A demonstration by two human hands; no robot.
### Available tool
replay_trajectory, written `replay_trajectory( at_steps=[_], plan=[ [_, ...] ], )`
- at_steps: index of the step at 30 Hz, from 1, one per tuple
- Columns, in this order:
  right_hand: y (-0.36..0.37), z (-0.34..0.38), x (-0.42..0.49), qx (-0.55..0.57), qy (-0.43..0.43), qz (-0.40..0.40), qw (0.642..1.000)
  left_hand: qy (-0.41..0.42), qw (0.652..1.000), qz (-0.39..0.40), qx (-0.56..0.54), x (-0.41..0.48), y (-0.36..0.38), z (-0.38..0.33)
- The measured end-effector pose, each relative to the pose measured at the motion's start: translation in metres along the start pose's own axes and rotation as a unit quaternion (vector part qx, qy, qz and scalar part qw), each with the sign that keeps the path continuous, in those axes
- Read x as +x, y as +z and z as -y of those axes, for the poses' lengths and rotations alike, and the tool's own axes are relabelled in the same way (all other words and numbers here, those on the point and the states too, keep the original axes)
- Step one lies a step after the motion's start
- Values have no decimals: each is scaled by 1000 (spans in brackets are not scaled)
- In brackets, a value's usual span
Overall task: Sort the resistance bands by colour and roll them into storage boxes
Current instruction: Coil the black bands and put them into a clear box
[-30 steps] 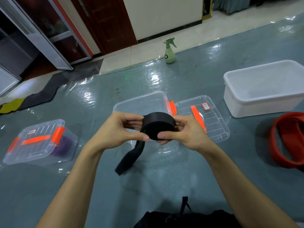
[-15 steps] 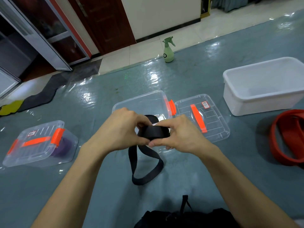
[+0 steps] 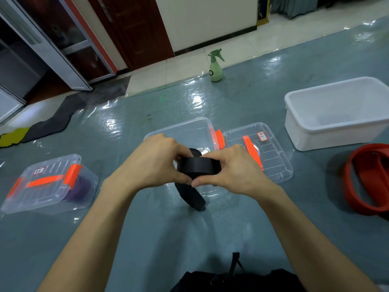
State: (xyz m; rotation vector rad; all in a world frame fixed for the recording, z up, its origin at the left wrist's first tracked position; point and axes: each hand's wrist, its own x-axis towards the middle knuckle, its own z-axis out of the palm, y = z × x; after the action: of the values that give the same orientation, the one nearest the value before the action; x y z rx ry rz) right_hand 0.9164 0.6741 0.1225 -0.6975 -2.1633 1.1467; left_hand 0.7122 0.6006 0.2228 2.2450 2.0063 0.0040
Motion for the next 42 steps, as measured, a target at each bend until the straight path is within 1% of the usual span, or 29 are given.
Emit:
replay_trajectory(
  at_steps=[3,4,5,6,7,8,9,10,11,12,14,16,17,18,20,21,22,23,24,25,27,28,29,32,35,38,42],
  plan=[
    [-2,-4,-4,138,55,-4,989,-26,987,20,-157,-3,0,6],
    [-2,-5,-5,164,66,3,984,-29,982,22,-184,-4,0,6],
    [-2,-4,-5,156,71,14,985,-31,983,22,-182,-5,0,4],
    [-1,-5,-4,104,68,27,992,-29,987,25,-153,-4,1,2],
    [0,-6,-3,16,58,41,997,-22,995,32,-93,-2,2,-1],
    [3,-6,-1,-76,42,50,995,-15,999,43,-13,0,3,-6],
    [5,-4,0,-137,25,49,989,-9,997,48,62,2,4,-11],
    [7,-4,2,-155,13,42,987,-4,993,49,104,3,4,-14],
    [8,-6,1,-138,11,35,990,-1,993,45,106,4,4,-14],
    [8,-7,-1,-99,16,28,995,-4,997,41,67,3,1,-12],
    [4,-12,-5,14,45,11,999,-27,998,44,-41,-2,-7,-5],
    [0,-15,-6,123,74,-6,990,-34,994,41,-96,-5,-9,2],
    [-2,-15,-6,143,77,0,987,-29,993,34,-106,-5,-8,3],
    [-2,-14,-4,131,73,13,989,-23,994,31,-104,-5,-6,4],
    [2,-14,-3,20,53,40,998,-3,997,38,-66,-2,-1,1],
    [6,-14,-3,-37,43,41,998,6,999,42,-34,0,2,0],
    [9,-14,-3,-64,43,34,996,11,999,43,-9,3,4,1],
    [11,-16,-4,-52,52,29,997,13,999,42,-7,5,6,4],
    [12,-18,-6,-6,66,26,997,8,998,44,-43,7,7,9],
    [12,-20,-7,54,84,23,995,1,993,54,-108,8,9,16],
    [10,-26,-9,146,120,1,982,-3,963,93,-252,7,17,34],
    [8,-29,-10,171,129,-10,977,-9,947,107,-302,5,25,42],
    [7,-30,-11,193,134,-18,972,-20,937,118,-329,4,38,48],
    [5,-31,-10,244,140,-44,959,-62,922,149,-353,4,93,54],
    [2,-31,-9,264,136,-58,953,-90,913,131,-376,0,142,49],
    [-2,-33,-10,285,137,-64,947,-122,897,112,-410,-5,175,56],
    [-9,-37,-11,278,150,-73,946,-150,849,125,-491,-17,191,71]
  ],
)
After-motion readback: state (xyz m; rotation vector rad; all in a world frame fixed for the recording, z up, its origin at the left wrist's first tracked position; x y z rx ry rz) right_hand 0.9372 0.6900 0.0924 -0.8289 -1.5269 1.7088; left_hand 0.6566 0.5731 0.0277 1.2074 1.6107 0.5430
